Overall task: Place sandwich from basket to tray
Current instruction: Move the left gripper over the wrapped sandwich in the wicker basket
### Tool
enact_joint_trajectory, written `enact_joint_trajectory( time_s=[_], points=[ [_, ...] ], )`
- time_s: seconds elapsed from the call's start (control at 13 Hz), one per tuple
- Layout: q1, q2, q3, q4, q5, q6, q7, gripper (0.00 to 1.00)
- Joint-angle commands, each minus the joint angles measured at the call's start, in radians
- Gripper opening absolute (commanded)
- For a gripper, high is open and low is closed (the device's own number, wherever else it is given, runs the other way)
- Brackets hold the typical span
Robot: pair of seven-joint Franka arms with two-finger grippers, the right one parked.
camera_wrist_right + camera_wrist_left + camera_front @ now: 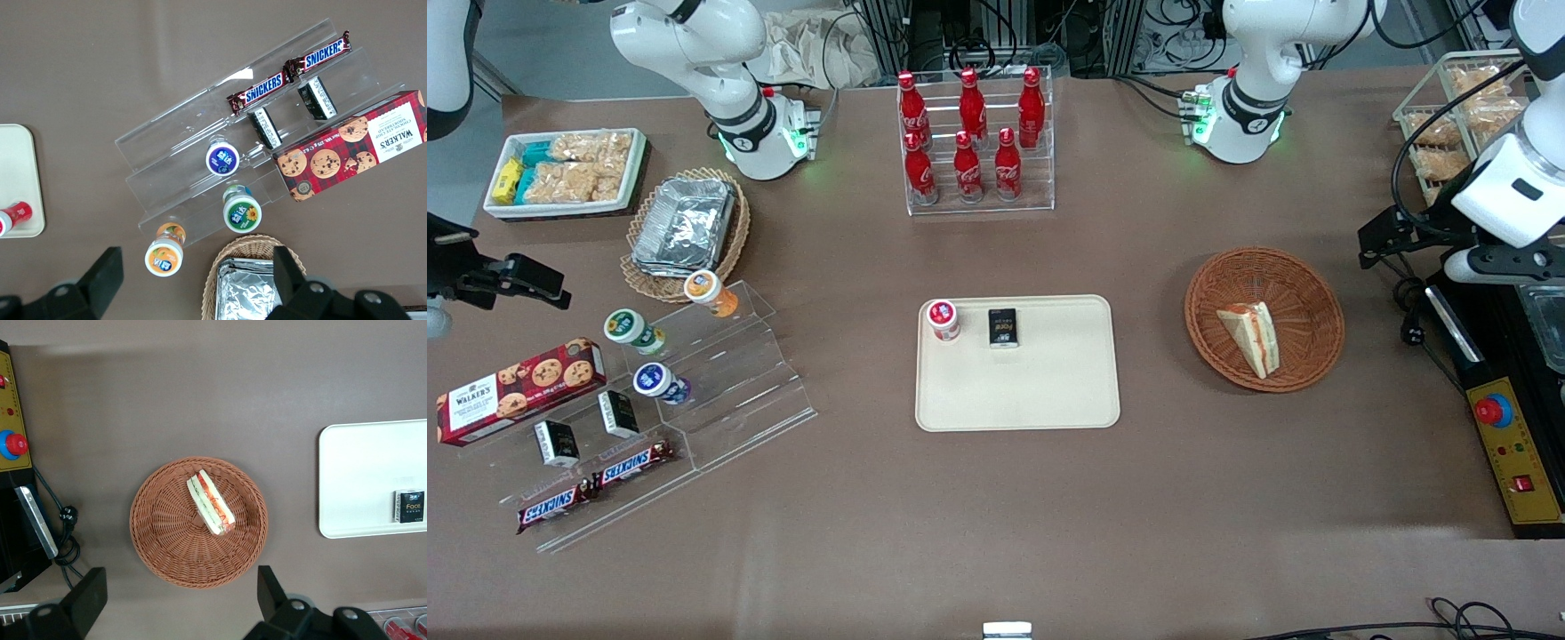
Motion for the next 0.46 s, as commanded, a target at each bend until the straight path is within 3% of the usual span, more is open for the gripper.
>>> enact_joint_trajectory(
  time_s=[0.0,0.08,0.38],
  points=[
    [0.014,0.017,-0.014,0.027,0.014,-0.029,-0.026,1.00],
    [0.014,0.029,-0.014,0.028,0.014,-0.032,-0.041,1.00],
    [-0.005,0.054,-0.025,-0.036,0.014,-0.052,-0.427,1.00]
  ],
)
